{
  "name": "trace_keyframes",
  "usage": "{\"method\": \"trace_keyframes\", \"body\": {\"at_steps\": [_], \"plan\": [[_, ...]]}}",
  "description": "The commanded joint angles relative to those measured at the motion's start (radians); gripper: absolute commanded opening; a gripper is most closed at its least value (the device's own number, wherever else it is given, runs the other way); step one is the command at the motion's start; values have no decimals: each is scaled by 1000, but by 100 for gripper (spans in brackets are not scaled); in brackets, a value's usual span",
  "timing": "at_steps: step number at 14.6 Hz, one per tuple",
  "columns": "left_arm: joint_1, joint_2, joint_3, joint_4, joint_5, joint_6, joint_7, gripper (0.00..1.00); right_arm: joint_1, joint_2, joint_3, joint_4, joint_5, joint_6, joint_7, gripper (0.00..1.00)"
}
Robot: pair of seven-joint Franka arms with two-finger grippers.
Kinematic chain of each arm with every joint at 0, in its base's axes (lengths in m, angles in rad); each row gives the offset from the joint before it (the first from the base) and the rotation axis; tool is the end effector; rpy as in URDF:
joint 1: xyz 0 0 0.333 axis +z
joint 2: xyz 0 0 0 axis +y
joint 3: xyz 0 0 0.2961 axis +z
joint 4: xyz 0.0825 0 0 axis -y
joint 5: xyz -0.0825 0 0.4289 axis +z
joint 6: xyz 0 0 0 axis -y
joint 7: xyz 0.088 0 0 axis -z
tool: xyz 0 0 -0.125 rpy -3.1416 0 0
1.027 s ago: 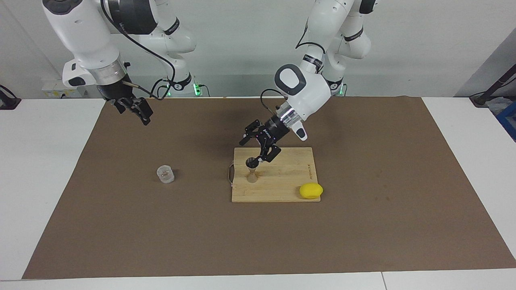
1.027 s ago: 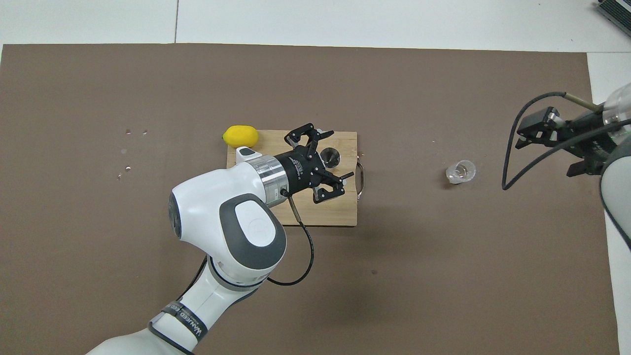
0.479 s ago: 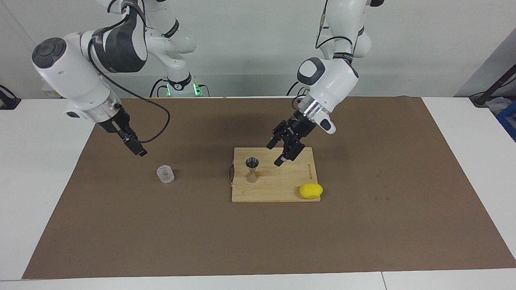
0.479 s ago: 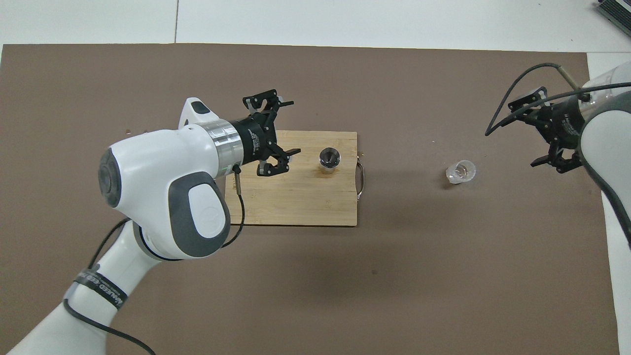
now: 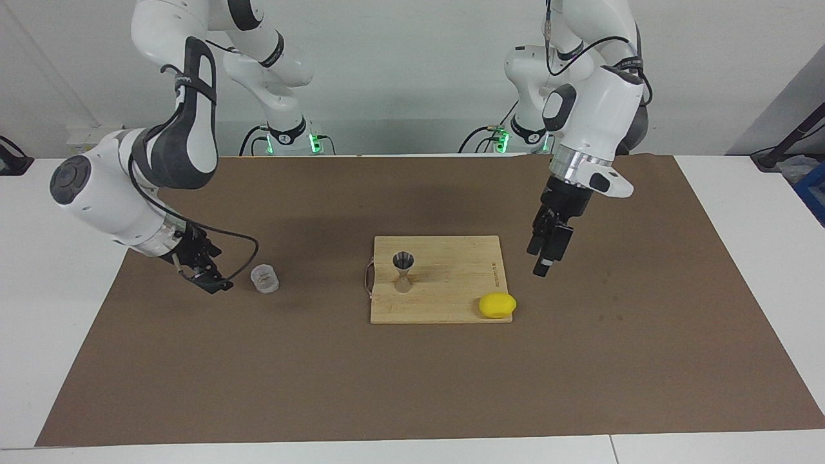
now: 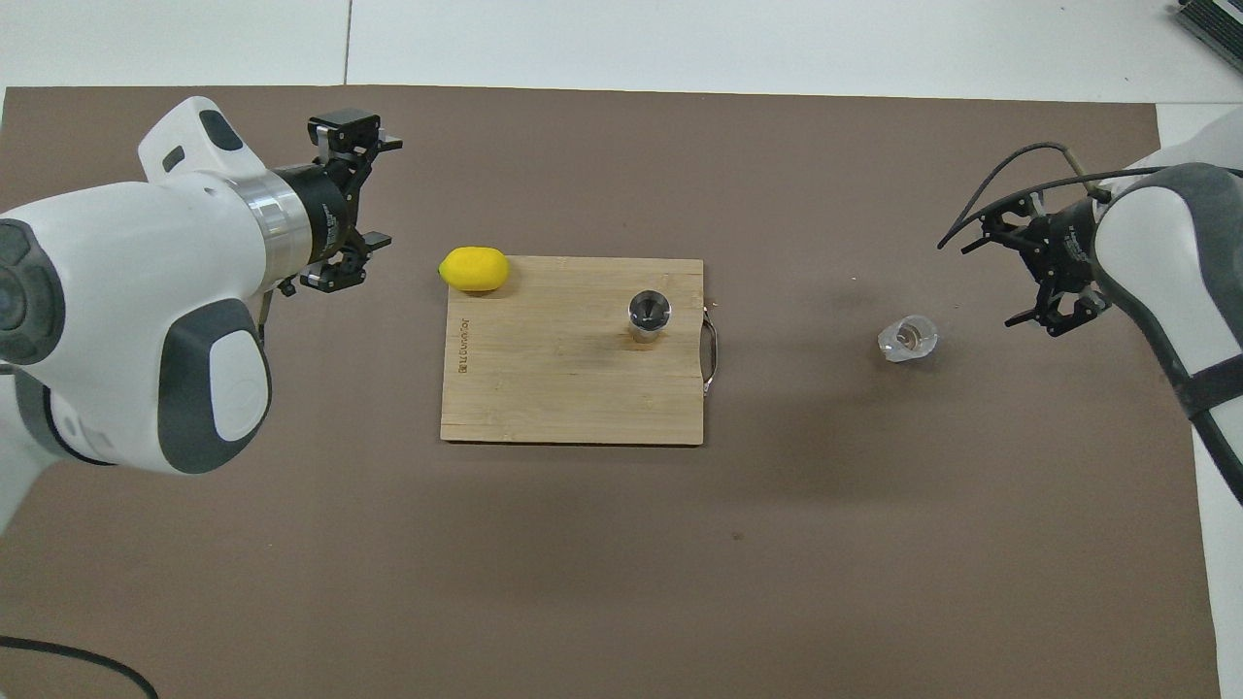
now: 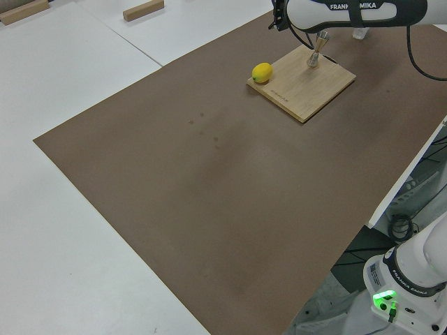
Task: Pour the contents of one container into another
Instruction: 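Retract the left gripper while the right gripper approaches the glass cup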
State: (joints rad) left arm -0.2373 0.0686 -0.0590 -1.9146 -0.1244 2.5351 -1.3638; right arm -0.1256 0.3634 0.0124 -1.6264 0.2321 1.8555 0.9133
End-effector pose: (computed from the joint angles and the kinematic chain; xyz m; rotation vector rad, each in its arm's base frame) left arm 0.6401 -0.1946 0.4662 2.2130 1.4357 0.4026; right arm 0.6773 -0.0556 0.3481 -2.5283 1.5633 0.3136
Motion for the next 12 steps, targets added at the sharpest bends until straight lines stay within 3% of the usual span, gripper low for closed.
{"method": "trace_keyframes", "body": {"at_steps": [1,3,7,12], "plan": [[71,-32,-10,-9,159,-90,20,100,-23,-3,8,-38,50,36,15,100],[117,-33,-8,18,167,-165,76,100,-32,5,8,-41,79,34,15,100],[176,-38,-7,46,144,-310,417,100,-69,20,9,-78,116,57,-4,100],[245,-46,-7,101,144,-527,1016,100,-115,68,9,-124,243,57,-97,100]]}}
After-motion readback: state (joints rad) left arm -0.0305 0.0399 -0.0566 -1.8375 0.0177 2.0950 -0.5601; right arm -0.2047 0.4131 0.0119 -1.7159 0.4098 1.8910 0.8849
